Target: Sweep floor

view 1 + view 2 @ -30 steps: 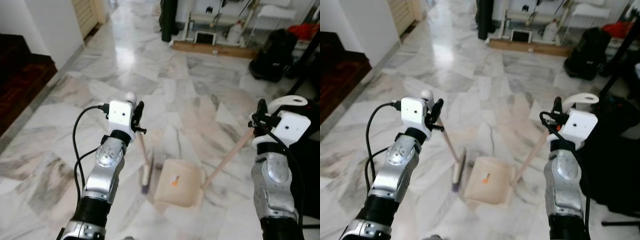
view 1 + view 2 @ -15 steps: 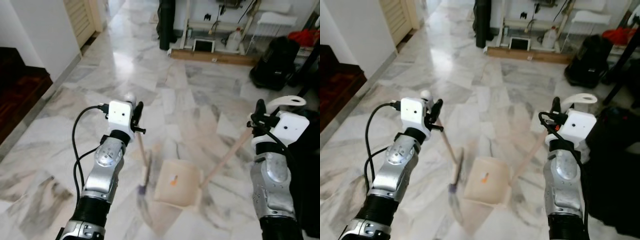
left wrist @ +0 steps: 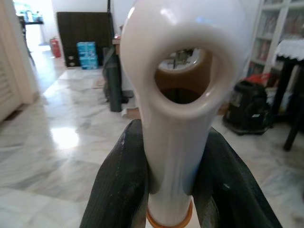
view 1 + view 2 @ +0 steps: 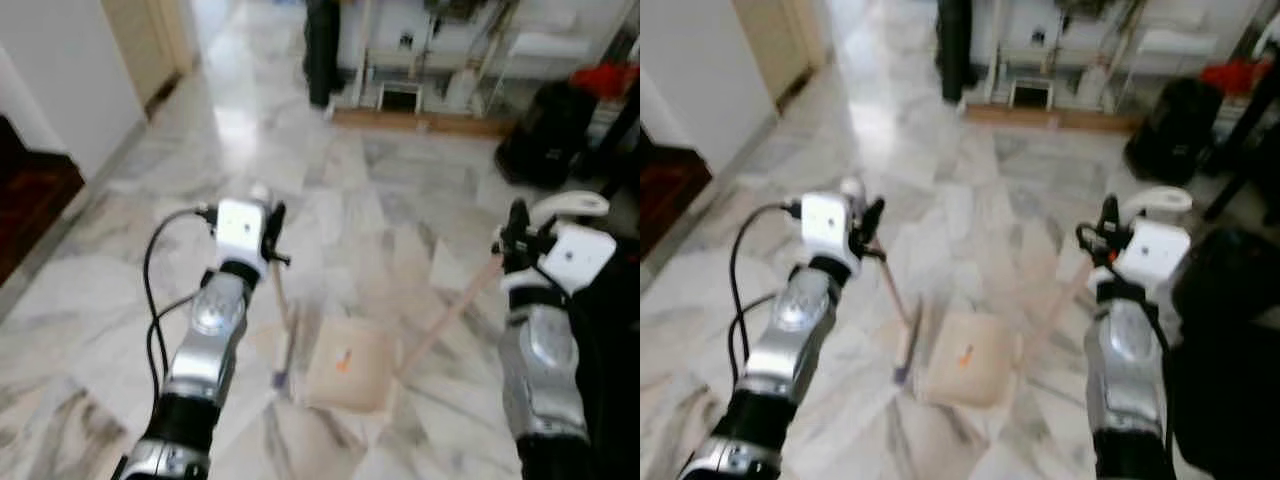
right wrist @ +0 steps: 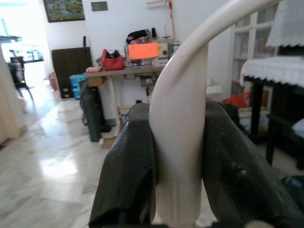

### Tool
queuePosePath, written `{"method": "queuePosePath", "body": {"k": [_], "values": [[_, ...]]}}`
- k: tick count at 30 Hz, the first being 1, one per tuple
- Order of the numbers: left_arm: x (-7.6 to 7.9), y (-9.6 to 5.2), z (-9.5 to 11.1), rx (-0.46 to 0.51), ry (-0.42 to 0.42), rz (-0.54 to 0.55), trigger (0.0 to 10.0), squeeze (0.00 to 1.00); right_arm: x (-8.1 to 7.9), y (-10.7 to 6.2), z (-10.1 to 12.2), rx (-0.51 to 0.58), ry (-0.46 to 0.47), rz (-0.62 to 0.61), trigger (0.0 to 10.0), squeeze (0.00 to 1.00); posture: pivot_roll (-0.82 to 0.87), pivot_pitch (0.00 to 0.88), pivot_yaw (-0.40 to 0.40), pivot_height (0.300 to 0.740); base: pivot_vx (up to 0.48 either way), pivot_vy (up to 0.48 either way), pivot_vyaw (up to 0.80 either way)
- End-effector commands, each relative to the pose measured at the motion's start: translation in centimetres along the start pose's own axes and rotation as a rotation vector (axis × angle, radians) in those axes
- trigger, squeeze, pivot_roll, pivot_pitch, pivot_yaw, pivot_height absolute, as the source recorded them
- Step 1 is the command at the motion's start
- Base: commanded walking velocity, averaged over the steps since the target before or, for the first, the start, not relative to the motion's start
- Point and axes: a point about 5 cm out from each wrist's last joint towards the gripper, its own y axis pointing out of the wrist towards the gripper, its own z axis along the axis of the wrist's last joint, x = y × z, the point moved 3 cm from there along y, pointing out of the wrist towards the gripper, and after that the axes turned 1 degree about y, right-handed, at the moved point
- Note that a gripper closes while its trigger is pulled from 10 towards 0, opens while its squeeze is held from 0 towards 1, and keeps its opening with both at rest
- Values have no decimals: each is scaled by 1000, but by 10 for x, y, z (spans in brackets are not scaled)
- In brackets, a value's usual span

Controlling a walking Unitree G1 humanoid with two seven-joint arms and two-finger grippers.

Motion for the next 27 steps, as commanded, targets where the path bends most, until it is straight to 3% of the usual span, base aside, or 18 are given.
{"method": "queuePosePath", "body": {"k": [1, 6, 27], "values": [[-9, 1, 13, 55, 38, 24, 10000, 0, -7, 3, 12, 50, 35, 9, 10000, 0, 89, 130, -21, 740, 420, 0, 0], [-9, 1, 14, 62, 33, 26, 10000, 0, -6, 3, 12, 50, 33, 8, 10000, 0, 86, 133, -23, 740, 353, 0, 0], [-10, -2, 11, 48, 39, 27, 10000, 0, 1, -5, -6, -9, 1, 6, 10000, 0, 88, 154, -29, 740, 0, 0, 0]]}}
